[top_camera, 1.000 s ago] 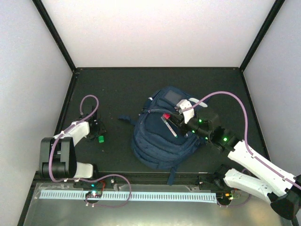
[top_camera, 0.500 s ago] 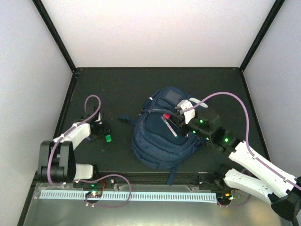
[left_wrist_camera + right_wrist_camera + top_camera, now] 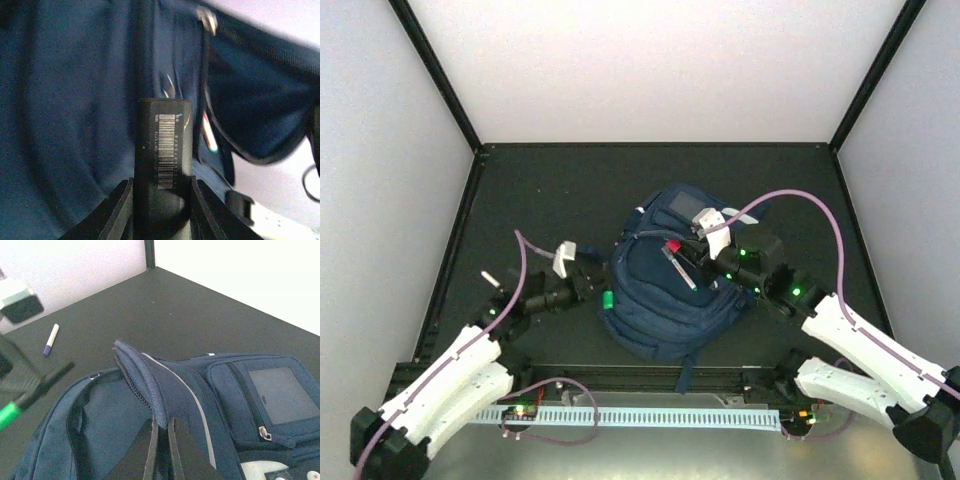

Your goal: Pack the student bag

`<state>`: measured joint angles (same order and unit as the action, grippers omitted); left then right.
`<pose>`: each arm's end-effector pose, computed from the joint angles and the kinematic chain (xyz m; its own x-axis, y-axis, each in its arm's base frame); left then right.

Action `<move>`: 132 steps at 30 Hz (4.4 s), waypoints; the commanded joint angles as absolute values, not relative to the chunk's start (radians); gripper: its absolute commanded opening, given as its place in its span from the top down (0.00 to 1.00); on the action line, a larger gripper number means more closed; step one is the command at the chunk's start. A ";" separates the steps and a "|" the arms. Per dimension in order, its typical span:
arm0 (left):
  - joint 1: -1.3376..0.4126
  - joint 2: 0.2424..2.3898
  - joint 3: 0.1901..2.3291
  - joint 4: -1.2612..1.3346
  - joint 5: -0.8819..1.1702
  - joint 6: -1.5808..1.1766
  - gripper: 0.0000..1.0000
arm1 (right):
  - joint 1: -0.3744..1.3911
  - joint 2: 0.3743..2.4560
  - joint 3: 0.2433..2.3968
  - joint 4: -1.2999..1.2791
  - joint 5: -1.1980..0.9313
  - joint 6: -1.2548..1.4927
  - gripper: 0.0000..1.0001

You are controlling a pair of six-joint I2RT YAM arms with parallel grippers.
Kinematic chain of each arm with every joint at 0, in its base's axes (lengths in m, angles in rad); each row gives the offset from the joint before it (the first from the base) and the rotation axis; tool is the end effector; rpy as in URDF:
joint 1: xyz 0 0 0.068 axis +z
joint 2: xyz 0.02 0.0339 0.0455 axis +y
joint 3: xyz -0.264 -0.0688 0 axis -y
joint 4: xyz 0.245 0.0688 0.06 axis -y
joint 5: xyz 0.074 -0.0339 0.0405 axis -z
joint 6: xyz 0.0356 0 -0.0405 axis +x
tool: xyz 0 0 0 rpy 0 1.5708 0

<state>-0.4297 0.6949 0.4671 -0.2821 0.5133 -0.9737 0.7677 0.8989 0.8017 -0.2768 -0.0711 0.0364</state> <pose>0.1392 -0.0830 0.2344 -0.8718 -0.3929 -0.2925 0.0562 0.5130 -0.8565 0.1474 0.1458 0.3160 -0.2896 -0.2291 -0.9293 -0.7303 0.6806 0.0598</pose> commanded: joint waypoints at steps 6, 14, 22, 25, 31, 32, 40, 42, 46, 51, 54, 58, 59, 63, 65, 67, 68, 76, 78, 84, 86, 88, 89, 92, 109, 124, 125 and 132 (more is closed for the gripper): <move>-0.869 0.695 0.413 0.146 0.133 -1.446 0.77 | 0.762 0.916 0.872 -0.162 -0.103 0.100 0.98; -1.003 0.936 0.509 0.284 -0.018 -1.524 0.77 | 0.762 0.902 0.875 -0.184 -0.102 0.104 0.98; -1.068 1.134 0.649 0.265 -0.225 -1.601 0.71 | 0.762 0.883 0.873 -0.189 -0.114 0.103 0.98; -1.069 1.195 0.665 0.272 -0.253 -1.662 0.71 | 0.762 0.877 0.873 -0.190 -0.123 0.102 0.98; -1.060 1.300 0.703 0.291 -0.315 -1.711 0.68 | 0.762 0.862 0.861 -0.183 -0.119 0.092 0.98; -1.054 1.318 0.716 0.262 -0.312 -1.725 0.60 | 0.762 0.862 0.861 -0.182 -0.120 0.091 0.98; -1.039 1.289 0.820 0.073 -0.277 -1.635 0.19 | 0.762 0.864 0.856 -0.190 -0.096 0.082 0.98; -1.039 1.248 0.828 0.017 -0.269 -1.621 0.19 | 0.762 0.865 0.854 -0.190 -0.081 0.080 0.98; -1.039 1.192 0.873 -0.208 -0.243 -1.603 0.19 | 0.762 0.873 0.857 -0.197 -0.048 0.072 0.98; -1.039 1.078 0.870 -0.419 -0.245 -1.507 0.21 | 0.762 0.876 0.852 -0.199 -0.037 0.066 0.98; -1.037 1.007 0.870 -0.544 -0.309 -1.428 0.23 | 0.761 0.874 0.846 -0.196 -0.037 0.066 0.98; -0.993 0.927 0.859 -0.705 -0.366 -1.326 0.23 | 0.762 0.873 0.837 -0.186 -0.045 0.067 0.98; -0.964 0.909 0.856 -0.738 -0.361 -1.296 0.24 | 0.762 0.873 0.835 -0.184 -0.046 0.067 0.98; -0.741 0.830 0.833 -0.842 -0.290 -1.101 0.27 | 0.762 0.874 0.834 -0.182 -0.048 0.065 0.98; -0.608 0.783 0.810 -0.861 -0.248 -0.981 0.29 | 0.762 0.872 0.833 -0.184 -0.050 0.062 0.98; -0.472 0.766 0.782 -0.862 -0.191 -0.893 0.31 | 0.762 0.868 0.831 -0.182 -0.051 0.060 0.98; -0.404 0.769 0.774 -0.854 -0.166 -0.848 0.31 | 0.762 0.866 0.830 -0.182 -0.054 0.060 0.98; -0.014 0.947 0.732 -0.780 -0.065 -0.695 0.35 | 0.762 0.853 0.804 -0.161 -0.075 0.067 0.98; 0.070 0.989 0.723 -0.750 -0.049 -0.681 0.33 | 0.762 0.856 0.797 -0.156 -0.079 0.073 0.98; 0.262 1.148 0.746 -0.719 -0.051 -0.628 0.24 | 0.762 0.862 0.787 -0.138 -0.114 0.079 0.98; 0.306 1.208 0.785 -0.735 -0.036 -0.594 0.21 | 0.762 0.862 0.786 -0.138 -0.115 0.073 0.98; 0.344 1.265 0.812 -0.753 -0.022 -0.574 0.20 | 0.762 0.866 0.784 -0.140 -0.116 0.069 0.98; 0.360 1.290 0.820 -0.752 -0.013 -0.566 0.21 | 0.762 0.867 0.783 -0.142 -0.114 0.067 0.98; 0.395 1.352 0.826 -0.735 0.021 -0.547 0.26 | 0.762 0.866 0.772 -0.138 -0.106 0.072 0.98; 0.423 1.587 0.859 -0.676 0.036 -0.581 0.79 | 0.762 0.825 0.719 -0.086 -0.131 0.119 0.98; 0.418 1.528 0.868 -0.689 0.228 -0.560 0.98 | 0.762 0.821 0.712 -0.059 -0.117 0.127 0.98; 0.413 1.495 0.863 -0.691 0.271 -0.551 0.98 | 0.762 0.827 0.716 -0.063 -0.112 0.120 0.98; 0.331 1.230 0.759 -0.684 0.568 -0.572 0.98 | 0.762 0.899 0.773 -0.080 -0.074 0.076 0.98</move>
<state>0.3813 1.3575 0.8150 -0.6865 0.3332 -0.5621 0.7670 0.8795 0.7090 -0.1585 -0.1123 0.1078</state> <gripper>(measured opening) 0.102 0.060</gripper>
